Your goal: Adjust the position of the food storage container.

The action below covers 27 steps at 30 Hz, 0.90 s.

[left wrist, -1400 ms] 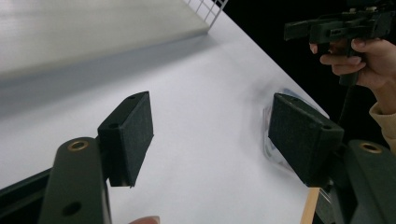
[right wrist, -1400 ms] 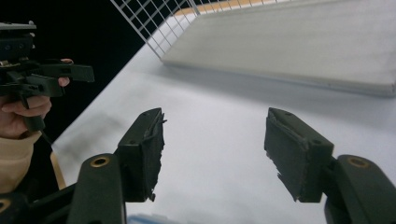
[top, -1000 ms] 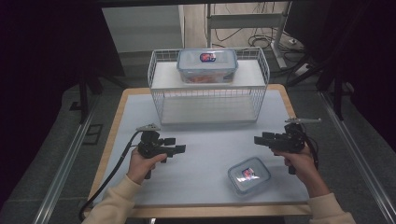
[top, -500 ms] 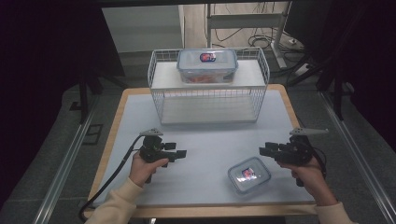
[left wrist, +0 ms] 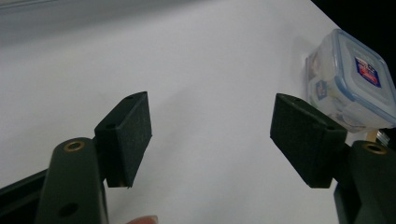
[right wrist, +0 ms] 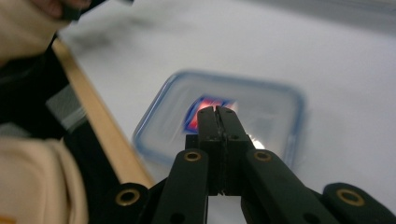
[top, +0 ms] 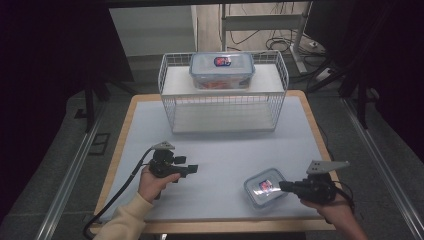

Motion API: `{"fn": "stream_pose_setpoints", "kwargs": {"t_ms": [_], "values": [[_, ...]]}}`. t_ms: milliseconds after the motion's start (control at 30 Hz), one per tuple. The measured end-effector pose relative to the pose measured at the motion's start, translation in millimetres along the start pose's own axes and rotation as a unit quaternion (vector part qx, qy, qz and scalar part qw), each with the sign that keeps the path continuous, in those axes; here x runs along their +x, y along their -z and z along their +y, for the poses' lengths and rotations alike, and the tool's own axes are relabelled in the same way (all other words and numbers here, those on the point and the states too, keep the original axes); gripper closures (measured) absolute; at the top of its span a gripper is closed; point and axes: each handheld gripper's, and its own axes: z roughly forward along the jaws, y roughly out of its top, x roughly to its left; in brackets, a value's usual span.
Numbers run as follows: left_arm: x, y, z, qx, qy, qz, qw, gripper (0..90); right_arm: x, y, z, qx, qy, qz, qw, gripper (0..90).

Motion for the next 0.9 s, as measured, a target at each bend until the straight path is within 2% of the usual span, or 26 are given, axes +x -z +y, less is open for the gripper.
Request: {"fn": "stream_pose_setpoints", "kwargs": {"t_ms": [100,133,167,200,267,333,533,567,633,667,767,800,867,900], "values": [[2.7,1.5,-1.6,0.003,0.002,0.006,1.0000,28.7,7.7,-3.2,-7.6,0.008,0.007,0.014,0.9998,89.6],[2.8,0.6,-1.6,0.004,0.003,0.004,1.0000,28.7,16.5,-8.5,-12.1,0.021,0.016,0.024,0.9994,89.6],[2.8,0.6,-1.6,0.004,0.003,0.004,1.0000,28.8,16.5,-8.5,-12.1,0.021,0.016,0.024,0.9994,89.6],[2.8,-1.3,-2.1,0.006,0.005,0.001,1.0000,28.8,24.7,-15.0,-14.4,0.035,0.030,0.033,0.9984,89.6],[2.4,-2.4,-2.7,0.008,0.004,0.002,1.0000,28.8,27.1,-17.4,-15.0,0.041,0.035,0.034,0.9979,89.6],[2.0,-2.6,-3.0,0.010,0.003,0.004,0.9999,28.8,32.5,-25.4,-17.6,0.062,0.047,0.040,0.9961,89.7],[2.5,-2.6,-3.5,0.011,0.003,0.005,0.9999,28.8,33.9,-35.1,-23.2,0.094,0.053,0.051,0.9929,89.7],[2.6,-2.9,-3.7,0.011,0.003,0.005,0.9999,28.7,34.8,-38.3,-24.1,0.099,0.061,0.047,0.9921,89.7],[3.8,-3.1,-4.5,0.009,0.008,0.001,0.9999,28.8,35.5,-42.5,-24.1,0.103,0.063,0.045,0.9917,89.7],[5.1,-3.0,-4.8,0.009,0.012,-0.001,0.9999,28.9,36.7,-47.0,-23.4,0.102,0.065,0.037,0.9920,89.8],[9.0,-1.7,-5.8,0.005,0.022,-0.002,0.9997,28.9,36.3,-50.1,-23.1,0.094,0.064,0.034,0.9929,89.7],[9.5,-0.9,-5.8,0.005,0.022,0.002,0.9997,28.9,34.2,-53.5,-22.8,0.074,0.048,0.027,0.9957,89.7],[9.7,0.1,-5.7,0.002,0.021,0.005,0.9998,28.9,33.8,-54.8,-22.3,0.066,0.045,0.022,0.9966,89.7],[9.6,0.2,-5.6,0.001,0.022,0.004,0.9998,28.9,33.2,-59.9,-19.2,0.050,0.036,0.005,0.9981,89.7]]}}
